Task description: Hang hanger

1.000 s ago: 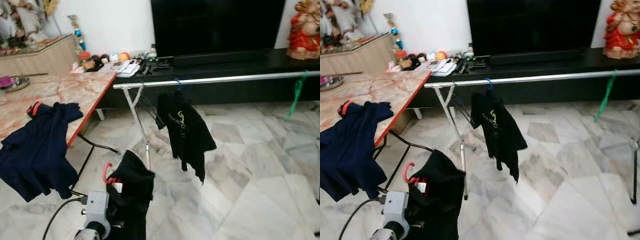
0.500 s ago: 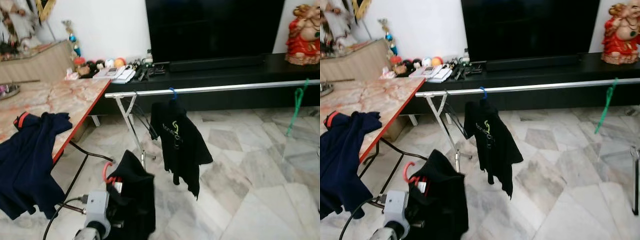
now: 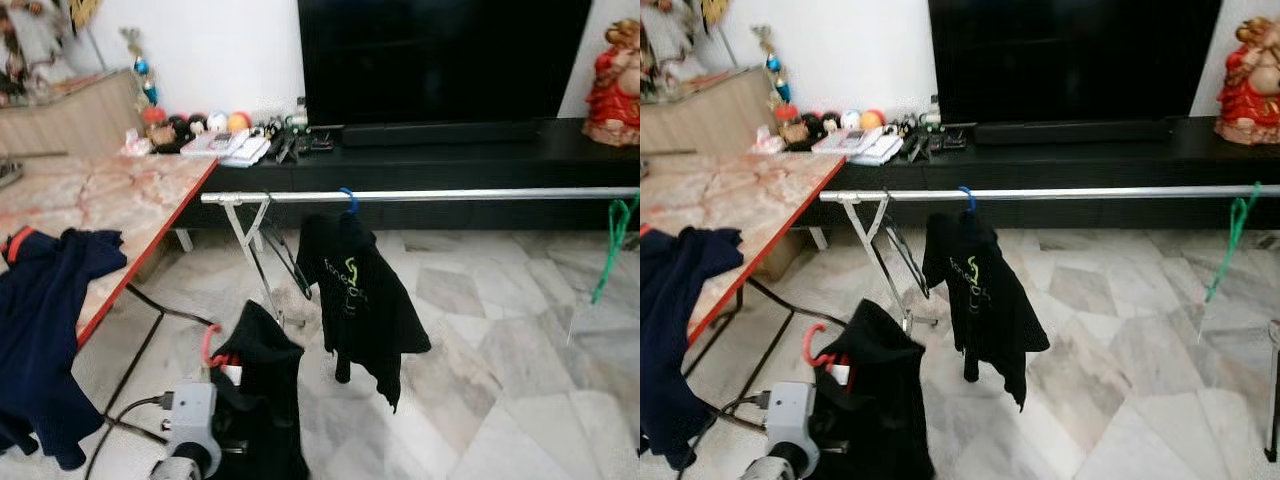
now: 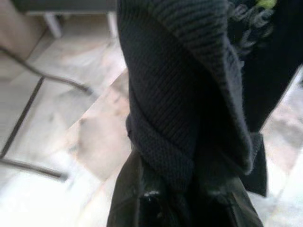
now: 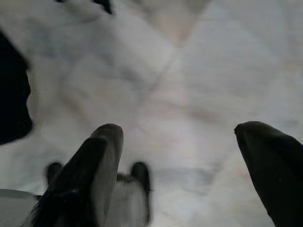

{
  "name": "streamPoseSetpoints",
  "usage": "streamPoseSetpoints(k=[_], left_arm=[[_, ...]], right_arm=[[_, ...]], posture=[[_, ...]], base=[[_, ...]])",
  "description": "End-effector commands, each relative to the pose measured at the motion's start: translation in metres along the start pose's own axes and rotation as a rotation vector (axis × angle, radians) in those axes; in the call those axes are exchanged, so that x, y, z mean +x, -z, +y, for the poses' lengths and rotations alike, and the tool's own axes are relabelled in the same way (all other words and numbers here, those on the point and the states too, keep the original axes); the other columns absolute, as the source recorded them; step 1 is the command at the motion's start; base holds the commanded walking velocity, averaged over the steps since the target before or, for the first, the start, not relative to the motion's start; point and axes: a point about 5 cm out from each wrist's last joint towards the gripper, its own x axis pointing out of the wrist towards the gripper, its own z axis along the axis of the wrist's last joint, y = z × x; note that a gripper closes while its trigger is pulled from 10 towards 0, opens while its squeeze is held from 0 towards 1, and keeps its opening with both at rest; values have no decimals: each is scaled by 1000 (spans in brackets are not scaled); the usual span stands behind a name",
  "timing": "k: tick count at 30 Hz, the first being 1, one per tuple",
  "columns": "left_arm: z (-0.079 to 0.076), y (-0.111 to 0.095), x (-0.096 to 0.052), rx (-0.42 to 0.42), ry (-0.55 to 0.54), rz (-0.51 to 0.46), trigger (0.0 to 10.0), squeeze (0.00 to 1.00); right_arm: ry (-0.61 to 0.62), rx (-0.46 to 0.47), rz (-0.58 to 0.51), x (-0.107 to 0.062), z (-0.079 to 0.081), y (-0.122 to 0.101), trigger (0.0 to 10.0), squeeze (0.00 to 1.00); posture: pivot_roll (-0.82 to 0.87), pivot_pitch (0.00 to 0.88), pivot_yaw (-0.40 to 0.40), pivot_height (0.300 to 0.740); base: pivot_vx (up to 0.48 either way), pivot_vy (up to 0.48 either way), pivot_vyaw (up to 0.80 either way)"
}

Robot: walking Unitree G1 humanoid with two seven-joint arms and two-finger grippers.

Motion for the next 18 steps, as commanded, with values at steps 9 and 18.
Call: streamPoseSetpoints(k=[9, 18], left_arm=[[-2, -7, 1, 26, 5, -30, 10000, 0], [-3, -7, 2, 26, 13, -31, 10000, 0]], right_arm=[[0, -25, 23, -2, -5, 6, 10000, 0], [-9, -50, 26, -2, -5, 5, 10000, 0]], posture=[[-22, 37, 79, 740], [-21, 40, 81, 740]], base=[[0, -34, 0], [0, -432, 0]])
